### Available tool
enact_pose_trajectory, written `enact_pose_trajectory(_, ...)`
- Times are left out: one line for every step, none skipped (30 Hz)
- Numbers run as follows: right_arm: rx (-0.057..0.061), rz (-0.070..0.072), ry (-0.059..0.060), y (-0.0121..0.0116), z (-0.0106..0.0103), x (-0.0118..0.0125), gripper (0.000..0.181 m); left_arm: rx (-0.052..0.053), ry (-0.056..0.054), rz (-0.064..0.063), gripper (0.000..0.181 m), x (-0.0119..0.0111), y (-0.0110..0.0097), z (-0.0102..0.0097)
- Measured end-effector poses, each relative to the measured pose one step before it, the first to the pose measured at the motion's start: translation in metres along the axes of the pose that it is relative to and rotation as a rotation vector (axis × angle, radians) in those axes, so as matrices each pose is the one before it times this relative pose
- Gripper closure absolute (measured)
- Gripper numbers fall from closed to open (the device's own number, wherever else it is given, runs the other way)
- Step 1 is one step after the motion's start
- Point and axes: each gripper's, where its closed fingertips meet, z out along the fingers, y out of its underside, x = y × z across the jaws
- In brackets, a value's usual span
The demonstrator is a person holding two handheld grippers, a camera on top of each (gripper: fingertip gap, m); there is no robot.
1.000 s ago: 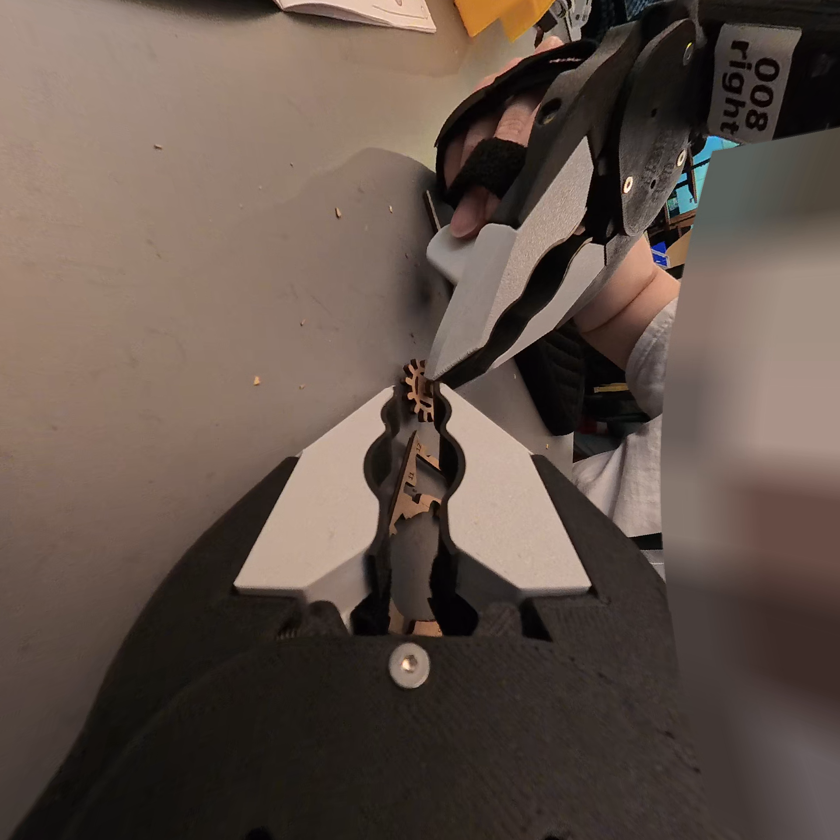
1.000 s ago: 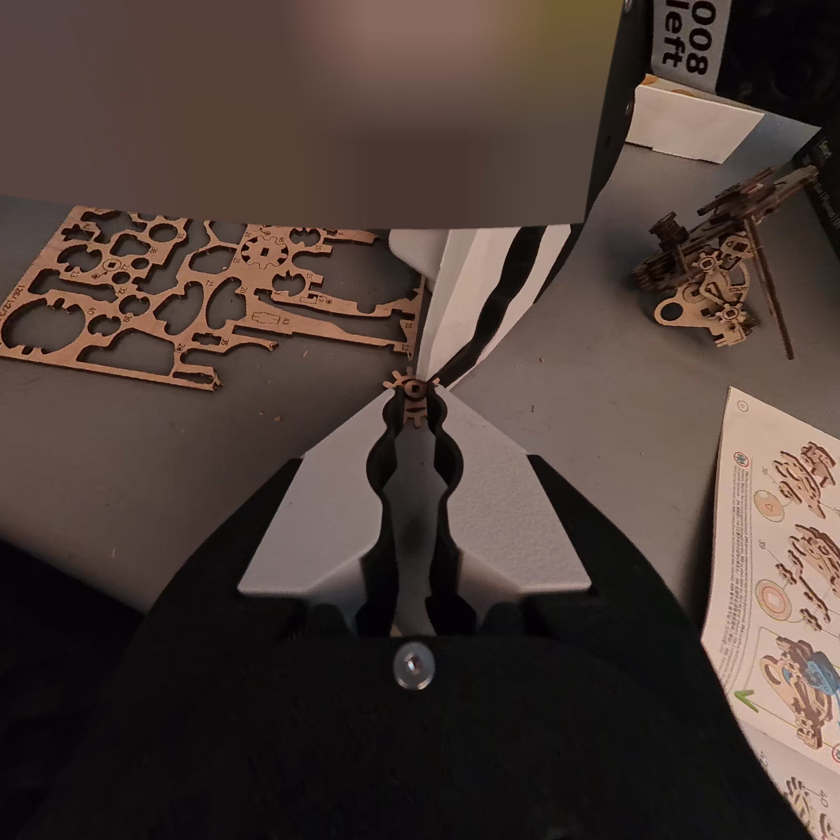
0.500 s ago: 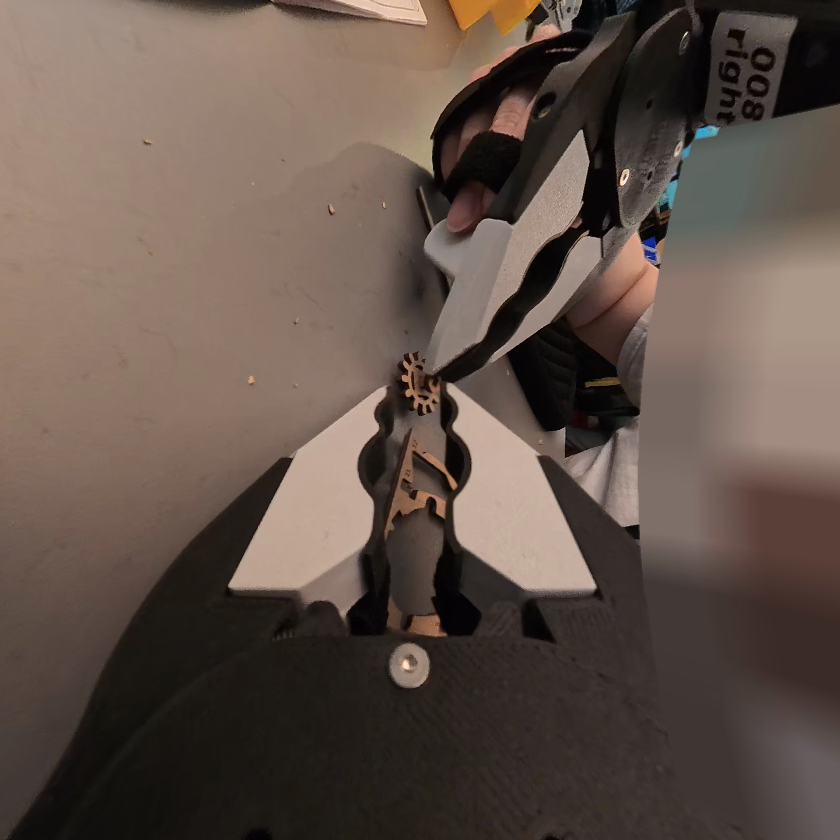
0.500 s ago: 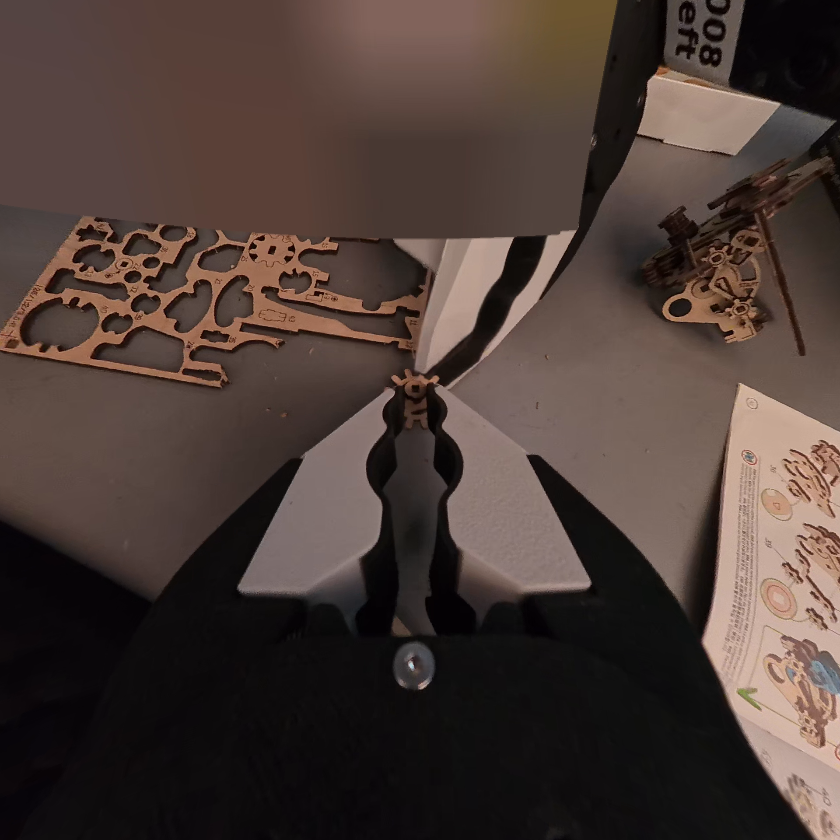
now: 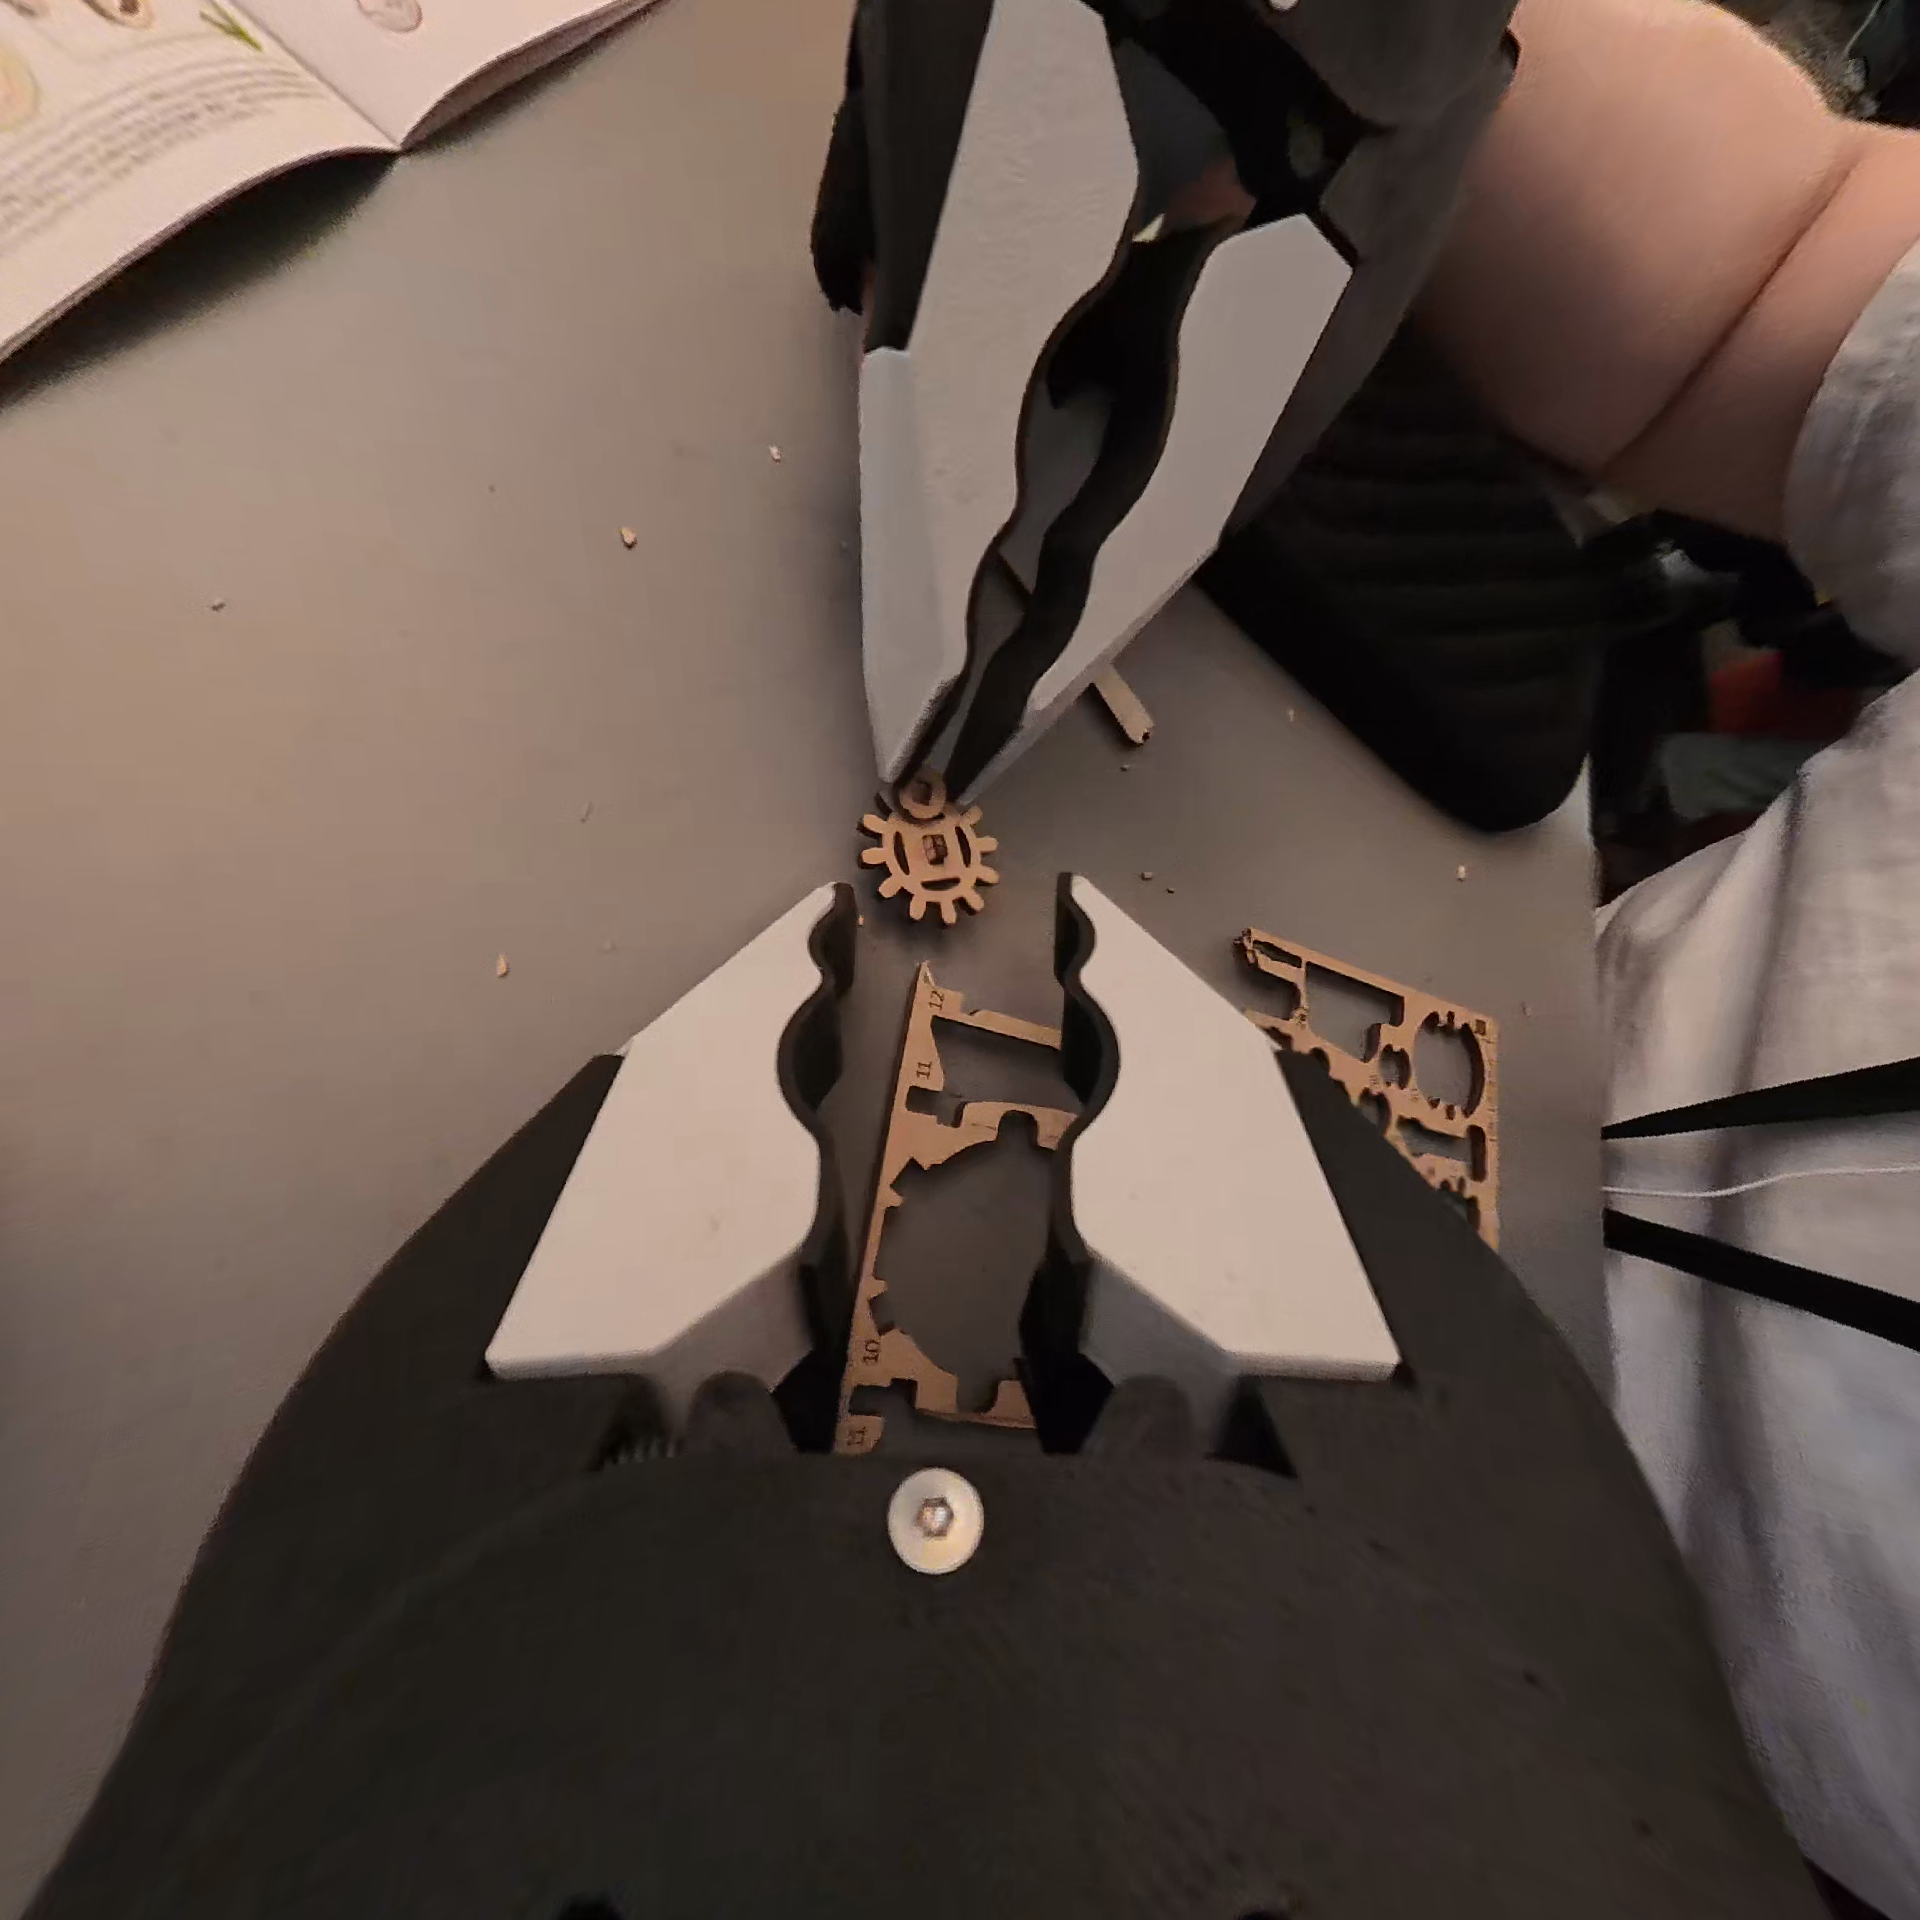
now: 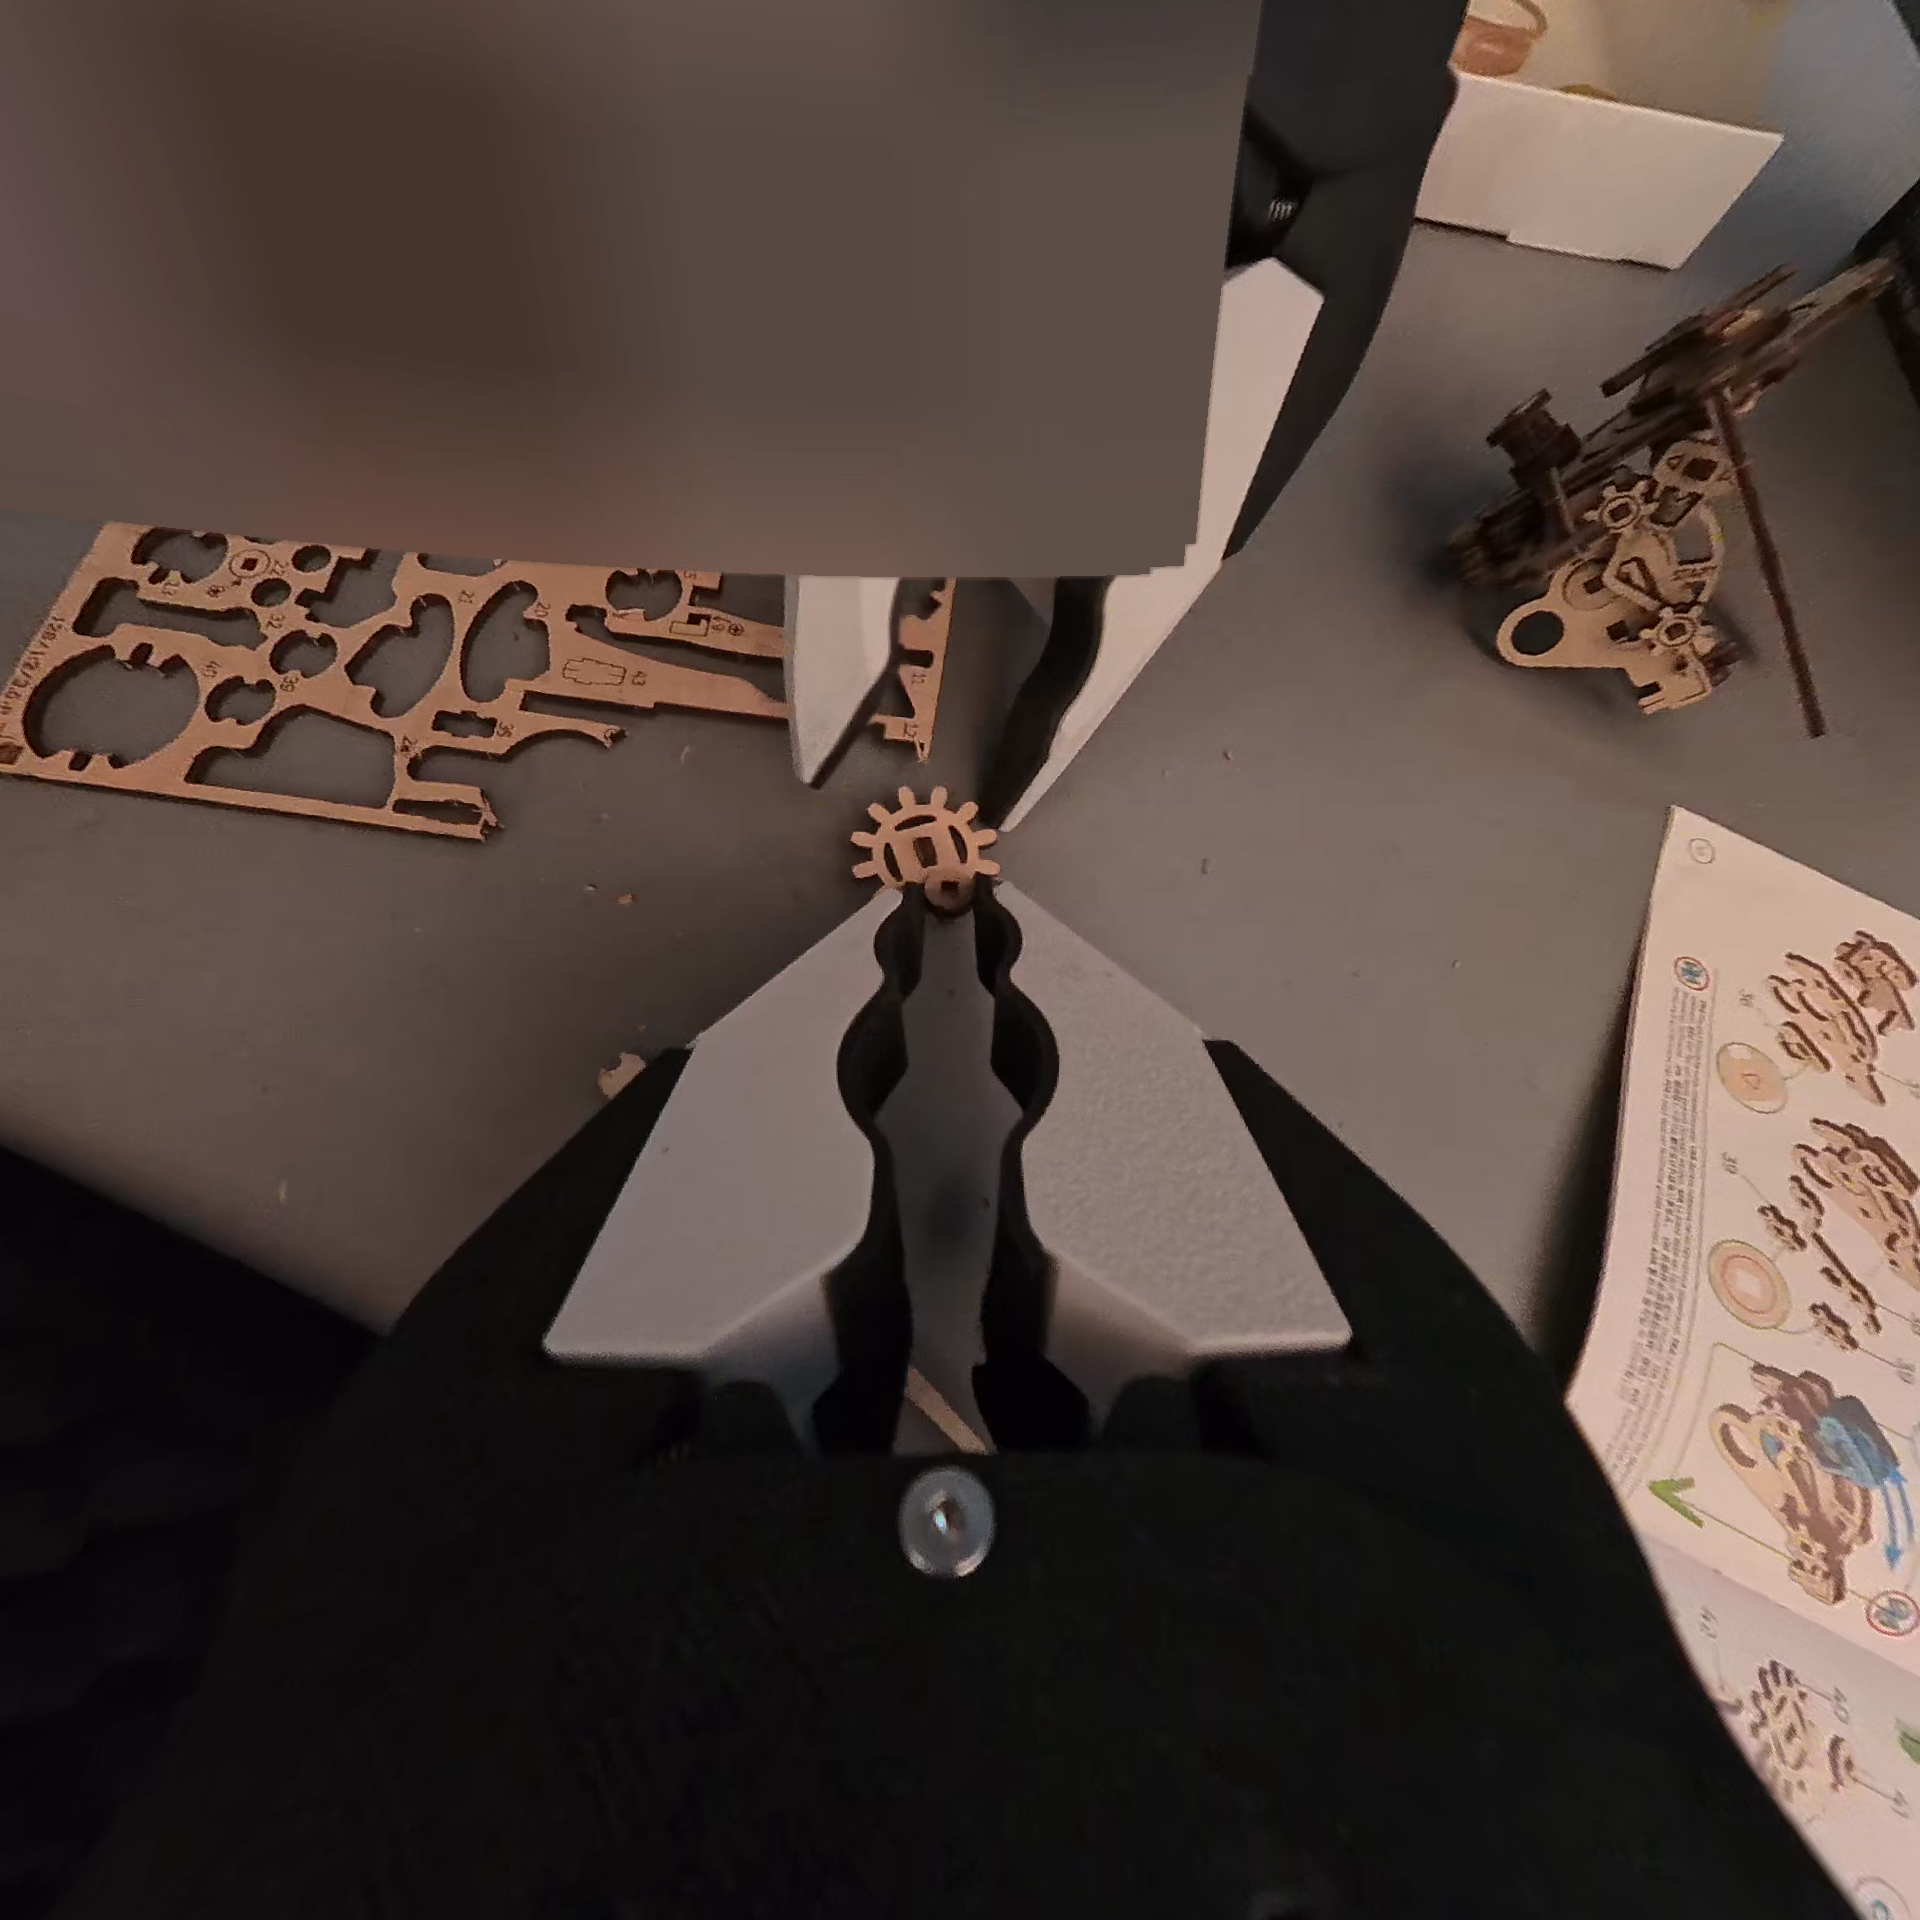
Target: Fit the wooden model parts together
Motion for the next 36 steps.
enact_pose_trajectory(-0.0034, 0.0072, -0.0047, 0.00015, -0.00008, -0.00076, 0.173, -0.0021, -0.0140, 0.0249, 0.143, 0.00024, 0.00006, 0.00080)
enact_pose_trajectory(-0.0068, 0.0070, -0.0018, 0.00041, -0.00022, -0.00036, 0.173, -0.0037, -0.0199, 0.0291, 0.143, -0.00021, 0.00012, 0.00090)
enact_pose_trajectory(-0.0055, 0.0039, 0.0017, 0.00020, -0.00032, -0.00003, 0.173, -0.0040, -0.0283, 0.0262, 0.146, -0.00152, 0.00000, 0.00086)
enact_pose_trajectory(-0.0033, -0.0004, 0.0020, -0.00004, -0.00031, -0.00028, 0.173, -0.0047, -0.0280, 0.0260, 0.149, -0.00173, 0.00021, 0.00078)
enact_pose_trajectory(-0.0049, -0.0003, -0.0022, 0.00037, -0.00004, -0.00102, 0.173, -0.0029, -0.0222, 0.0248, 0.150, -0.00125, 0.00006, 0.00072)
enact_pose_trajectory(-0.0049, -0.0010, -0.0014, 0.00030, 0.00004, -0.00087, 0.173, 0.0004, -0.0155, 0.0177, 0.151, -0.00102, -0.00002, 0.00045)
enact_pose_trajectory(-0.0017, -0.0051, 0.0040, 0.00004, 0.00000, -0.00010, 0.173, 0.0022, -0.0063, 0.0083, 0.151, -0.00057, -0.00025, 0.00026)
enact_pose_trajectory(0.0024, -0.0058, 0.0028, -0.00060, -0.00029, -0.00025, 0.173, 0.0018, 0.0025, 0.0007, 0.151, 0.00019, 0.00001, -0.00002)
enact_pose_trajectory(0.0083, -0.0031, 0.0008, -0.00188, -0.00072, -0.00041, 0.173, 0.0035, 0.0086, -0.0044, 0.150, 0.00041, -0.00015, -0.00018)
enact_pose_trajectory(0.0142, -0.0047, 0.0142, -0.00302, -0.00106, 0.00178, 0.173, 0.0053, 0.0128, -0.0065, 0.148, 0.00077, -0.00026, -0.00036)
enact_pose_trajectory(0.0205, -0.0083, 0.0149, -0.00369, -0.00085, 0.00188, 0.173, 0.0059, 0.0111, -0.0054, 0.147, 0.00029, -0.00010, -0.00021)
enact_pose_trajectory(0.0221, -0.0063, 0.0124, -0.00390, -0.00019, 0.00125, 0.173, 0.0042, 0.0071, -0.0037, 0.148, -0.00017, 0.00010, -0.00037)
enact_pose_trajectory(0.0180, -0.0052, 0.0123, -0.00282, 0.00053, 0.00109, 0.173, 0.0003, 0.0060, -0.0035, 0.149, -0.00035, 0.00028, -0.00075)
enact_pose_trajectory(0.0090, -0.0052, 0.0014, -0.00103, 0.00125, -0.00057, 0.173, 0.0003, 0.0079, -0.0039, 0.149, -0.00011, 0.00040, -0.00062)
enact_pose_trajectory(-0.0082, -0.0035, -0.0039, 0.00160, 0.00154, -0.00141, 0.173, 0.0020, 0.0016, -0.0088, 0.153, -0.00176, 0.00052, -0.00092)
enact_pose_trajectory(-0.0118, -0.0035, -0.0027, 0.00215, 0.00160, -0.00107, 0.173, 0.0033, -0.0090, -0.0225, 0.160, -0.00411, 0.00062, -0.00136)
enact_pose_trajectory(-0.0043, -0.0023, -0.0023, 0.00112, 0.00148, -0.00069, 0.173, 0.0052, 0.0018, -0.0325, 0.158, -0.00295, -0.00030, -0.00175)
enact_pose_trajectory(0.0005, 0.0000, 0.0007, 0.00048, 0.00114, -0.00012, 0.173, 0.0047, 0.0171, -0.0327, 0.153, -0.00038, -0.00086, -0.00183)
enact_pose_trajectory(0.0000, 0.0021, -0.0047, 0.00024, 0.00091, -0.00077, 0.173, 0.0104, 0.0171, -0.0299, 0.151, 0.00006, -0.00188, -0.00172)
enact_pose_trajectory(-0.0014, 0.0013, 0.0017, 0.00022, 0.00041, 0.00016, 0.173, 0.0174, 0.0126, -0.0257, 0.150, -0.00027, -0.00254, -0.00142)
enact_pose_trajectory(0.0033, 0.0016, 0.0049, -0.00059, -0.00008, 0.00073, 0.173, 0.0123, 0.0061, -0.0223, 0.150, -0.00065, -0.00161, -0.00055)
enact_pose_trajectory(0.0070, 0.0034, -0.0013, -0.00104, -0.00030, -0.00038, 0.173, 0.0015, -0.0011, -0.0164, 0.149, -0.00147, 0.00002, 0.00019)
enact_pose_trajectory(0.0037, 0.0027, 0.0007, -0.00057, -0.00040, -0.00018, 0.173, -0.0041, -0.0071, -0.0099, 0.149, -0.00201, 0.00098, 0.00076)
enact_pose_trajectory(-0.0022, 0.0004, 0.0050, 0.00045, -0.00008, 0.00045, 0.173, 0.0029, 0.0025, -0.0039, 0.150, 0.00009, -0.00012, 0.00080)
enact_pose_trajectory(-0.0019, -0.0010, -0.0024, 0.00075, 0.00025, -0.00087, 0.173, 0.0017, 0.0053, -0.0044, 0.150, 0.00079, -0.00017, 0.00049)
enact_pose_trajectory(-0.0044, 0.0018, -0.0095, 0.00105, 0.00065, -0.00215, 0.173, -0.0007, 0.0014, -0.0035, 0.150, 0.00034, -0.00014, 0.00028)
enact_pose_trajectory(-0.0071, -0.0007, 0.0056, 0.00126, 0.00075, 0.00031, 0.173, -0.0009, -0.0014, 0.0016, 0.150, -0.00007, 0.00007, 0.00000)
enact_pose_trajectory(0.0034, -0.0061, 0.0040, -0.00034, 0.00036, 0.00015, 0.173, 0.0006, -0.0027, 0.0039, 0.151, -0.00025, 0.00007, 0.00002)
enact_pose_trajectory(0.0040, -0.0049, -0.0006, -0.00050, 0.00000, -0.00041, 0.173, 0.0016, -0.0022, 0.0008, 0.152, -0.00042, -0.00003, 0.00003)
enact_pose_trajectory(-0.0004, -0.0026, 0.0061, -0.00003, 0.00000, 0.00073, 0.173, 0.0006, 0.0005, -0.0012, 0.152, -0.00008, 0.00004, -0.00009)
enact_pose_trajectory(-0.0002, 0.0000, 0.0031, 0.00035, 0.00012, 0.00068, 0.173, -0.0006, 0.0001, -0.0005, 0.152, -0.00019, 0.00014, -0.00011)
enact_pose_trajectory(0.0028, 0.0024, 0.0008, -0.00011, 0.00008, 0.00035, 0.173, -0.0002, -0.0001, 0.0000, 0.153, -0.00025, 0.00008, -0.00008)
enact_pose_trajectory(0.0056, 0.0015, 0.0008, -0.00046, 0.00005, 0.00046, 0.173, 0.0005, 0.0008, -0.0004, 0.153, -0.00009, -0.00002, -0.00003)
enact_pose_trajectory(-0.0009, 0.0020, -0.0026, 0.00018, 0.00014, -0.00014, 0.173, 0.0003, 0.0001, -0.0002, 0.153, -0.00012, 0.00005, -0.00002)
enact_pose_trajectory(-0.0025, 0.0004, -0.0009, 0.00042, 0.00013, -0.00001, 0.173, 0.0003, -0.0001, 0.0000, 0.154, -0.00012, -0.00001, -0.00008)
enact_pose_trajectory(-0.0003, -0.0005, 0.0018, 0.00014, 0.00017, 0.00024, 0.173, -0.0004, -0.0003, 0.0005, 0.154, -0.00007, -0.00002, 0.00005)
